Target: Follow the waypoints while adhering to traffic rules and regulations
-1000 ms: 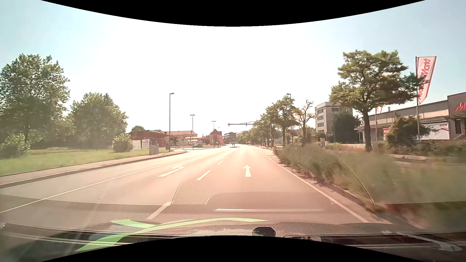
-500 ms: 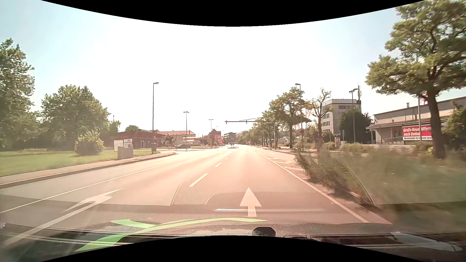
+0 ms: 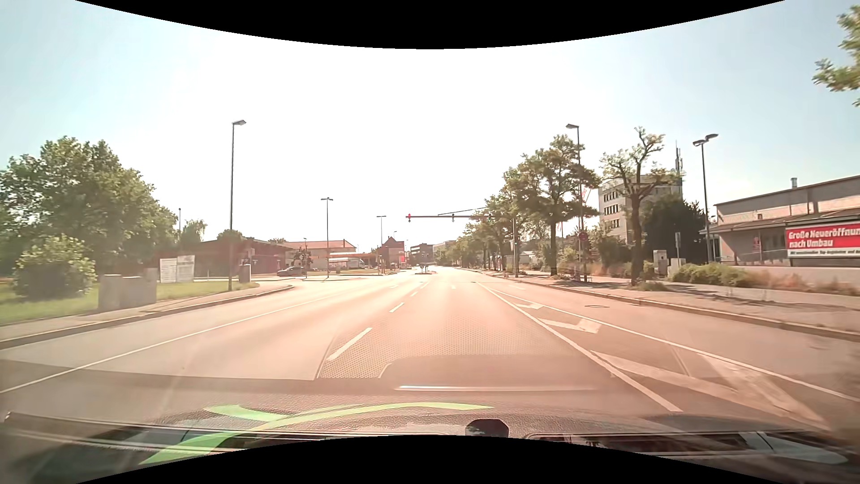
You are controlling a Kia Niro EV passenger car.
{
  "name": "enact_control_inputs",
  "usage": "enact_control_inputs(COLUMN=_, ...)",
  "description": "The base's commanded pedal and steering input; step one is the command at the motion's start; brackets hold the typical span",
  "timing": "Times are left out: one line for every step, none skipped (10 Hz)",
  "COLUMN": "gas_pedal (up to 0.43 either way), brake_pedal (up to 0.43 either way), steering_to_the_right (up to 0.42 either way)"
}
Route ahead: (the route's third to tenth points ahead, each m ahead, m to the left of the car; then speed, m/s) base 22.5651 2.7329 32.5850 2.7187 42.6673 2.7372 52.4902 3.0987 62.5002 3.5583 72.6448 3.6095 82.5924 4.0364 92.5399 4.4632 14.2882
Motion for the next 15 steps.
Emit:
enact_control_inputs(gas_pedal=0.150, brake_pedal=0.000, steering_to_the_right=0.001)
enact_control_inputs(gas_pedal=0.150, brake_pedal=0.000, steering_to_the_right=0.000)
enact_control_inputs(gas_pedal=0.157, brake_pedal=0.000, steering_to_the_right=0.000)
enact_control_inputs(gas_pedal=0.169, brake_pedal=0.000, steering_to_the_right=0.000)
enact_control_inputs(gas_pedal=0.169, brake_pedal=0.000, steering_to_the_right=-0.001)
enact_control_inputs(gas_pedal=0.169, brake_pedal=0.000, steering_to_the_right=-0.001)
enact_control_inputs(gas_pedal=0.169, brake_pedal=0.000, steering_to_the_right=0.000)
enact_control_inputs(gas_pedal=0.169, brake_pedal=0.000, steering_to_the_right=0.000)
enact_control_inputs(gas_pedal=0.169, brake_pedal=0.000, steering_to_the_right=-0.001)
enact_control_inputs(gas_pedal=0.150, brake_pedal=0.000, steering_to_the_right=-0.001)
enact_control_inputs(gas_pedal=0.150, brake_pedal=0.000, steering_to_the_right=-0.001)
enact_control_inputs(gas_pedal=0.150, brake_pedal=0.000, steering_to_the_right=-0.001)
enact_control_inputs(gas_pedal=0.150, brake_pedal=0.000, steering_to_the_right=-0.001)
enact_control_inputs(gas_pedal=0.150, brake_pedal=0.000, steering_to_the_right=-0.001)
enact_control_inputs(gas_pedal=0.157, brake_pedal=0.000, steering_to_the_right=-0.001)
